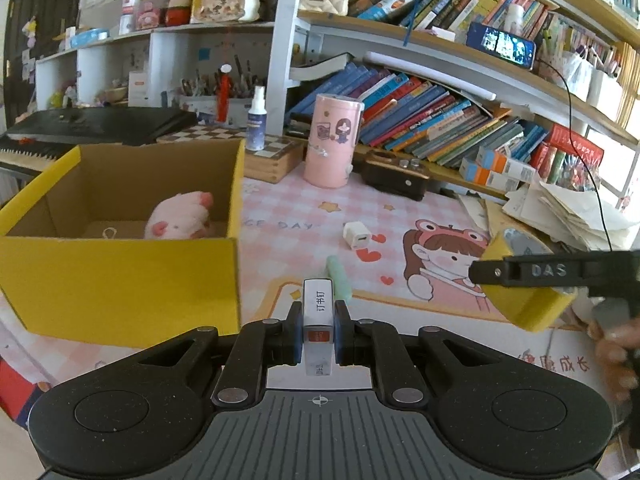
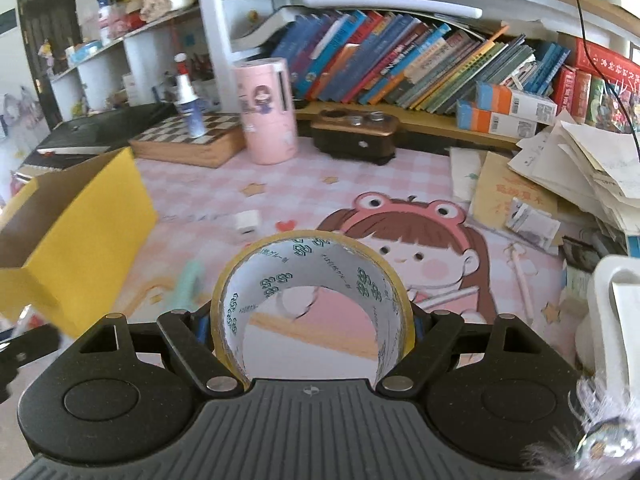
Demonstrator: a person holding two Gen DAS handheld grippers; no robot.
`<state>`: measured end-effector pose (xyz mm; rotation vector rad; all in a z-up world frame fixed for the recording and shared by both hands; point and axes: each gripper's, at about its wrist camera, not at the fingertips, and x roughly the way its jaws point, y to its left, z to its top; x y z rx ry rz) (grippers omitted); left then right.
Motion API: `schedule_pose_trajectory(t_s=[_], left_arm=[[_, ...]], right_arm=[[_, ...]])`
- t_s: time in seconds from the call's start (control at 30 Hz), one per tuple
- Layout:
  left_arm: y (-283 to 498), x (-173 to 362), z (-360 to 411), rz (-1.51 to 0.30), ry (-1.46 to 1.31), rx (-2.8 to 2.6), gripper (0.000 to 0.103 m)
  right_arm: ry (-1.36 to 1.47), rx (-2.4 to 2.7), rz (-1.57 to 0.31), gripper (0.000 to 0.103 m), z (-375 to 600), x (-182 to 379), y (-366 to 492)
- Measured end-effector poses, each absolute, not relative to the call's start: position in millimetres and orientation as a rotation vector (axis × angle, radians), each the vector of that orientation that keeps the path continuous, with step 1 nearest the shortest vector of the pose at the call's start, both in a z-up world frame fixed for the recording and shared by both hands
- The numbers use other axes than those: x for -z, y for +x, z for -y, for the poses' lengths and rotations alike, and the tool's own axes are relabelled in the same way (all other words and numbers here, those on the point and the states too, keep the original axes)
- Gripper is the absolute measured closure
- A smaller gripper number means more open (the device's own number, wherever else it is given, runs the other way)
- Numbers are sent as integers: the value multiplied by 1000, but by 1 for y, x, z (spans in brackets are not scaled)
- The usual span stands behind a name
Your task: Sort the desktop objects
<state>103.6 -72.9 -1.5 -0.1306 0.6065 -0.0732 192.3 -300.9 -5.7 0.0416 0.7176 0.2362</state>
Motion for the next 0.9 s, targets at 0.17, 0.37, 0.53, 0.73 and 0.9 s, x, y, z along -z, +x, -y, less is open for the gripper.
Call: schedule_pose_trajectory(t_s=[0.17,0.37,0.53,0.73,0.9], left_arm=[[92,3,54,-605,-145,88,90],[74,5,30,-613,-141,112,90],[57,7,7,-628,-143,123,90],[41,8,-17,-640,-136,146,90],[25,11,-33,-649,-124,168,90]], right_arm=[[26,-256,-729,22,276,4,161],[8,-262,-747,22,247,5,128],[6,-260,-769,22,225,6,104],[0,-259,-780,22,201,8,76],[5,-255,-795,22,181,12,53]])
